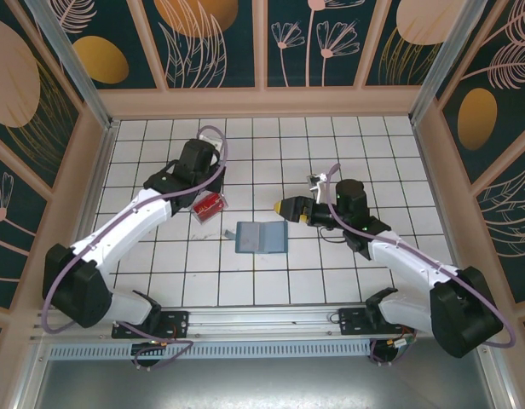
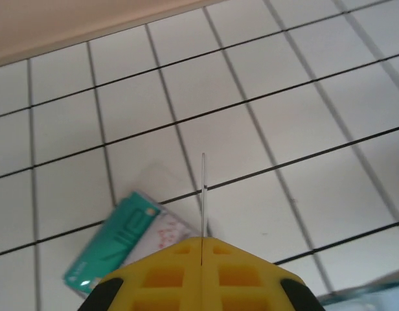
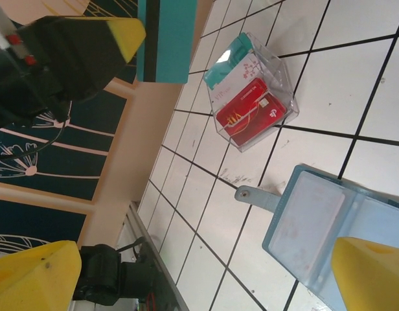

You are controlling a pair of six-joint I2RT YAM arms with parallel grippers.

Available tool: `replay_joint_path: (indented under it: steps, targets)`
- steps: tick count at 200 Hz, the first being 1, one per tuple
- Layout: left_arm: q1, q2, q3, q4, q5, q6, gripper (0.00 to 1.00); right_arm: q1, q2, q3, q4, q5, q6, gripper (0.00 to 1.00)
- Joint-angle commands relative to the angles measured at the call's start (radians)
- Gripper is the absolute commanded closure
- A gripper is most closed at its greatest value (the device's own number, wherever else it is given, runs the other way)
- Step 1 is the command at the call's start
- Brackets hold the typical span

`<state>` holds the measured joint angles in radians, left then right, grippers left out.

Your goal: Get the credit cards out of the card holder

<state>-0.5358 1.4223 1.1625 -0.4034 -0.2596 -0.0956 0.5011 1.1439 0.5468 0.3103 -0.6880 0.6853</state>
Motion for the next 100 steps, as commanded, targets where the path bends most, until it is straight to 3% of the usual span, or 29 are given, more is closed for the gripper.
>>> replay_joint_path:
  steps: [1, 49, 100]
  targets:
    - [0.008, 0.049, 0.002, -0.073, -0.125, 0.224, 1.00, 0.000, -0.018, -0.015, 0.035, 0.012, -0.028, 0.01]
    - [0.034, 0.053, -0.085, 0.041, -0.185, 0.433, 1.00, -0.001, -0.041, -0.027, 0.032, 0.007, -0.043, 0.01]
    - [0.078, 0.065, -0.144, 0.111, -0.128, 0.581, 1.00, -0.010, -0.045, -0.021, -0.015, 0.002, -0.073, 0.01]
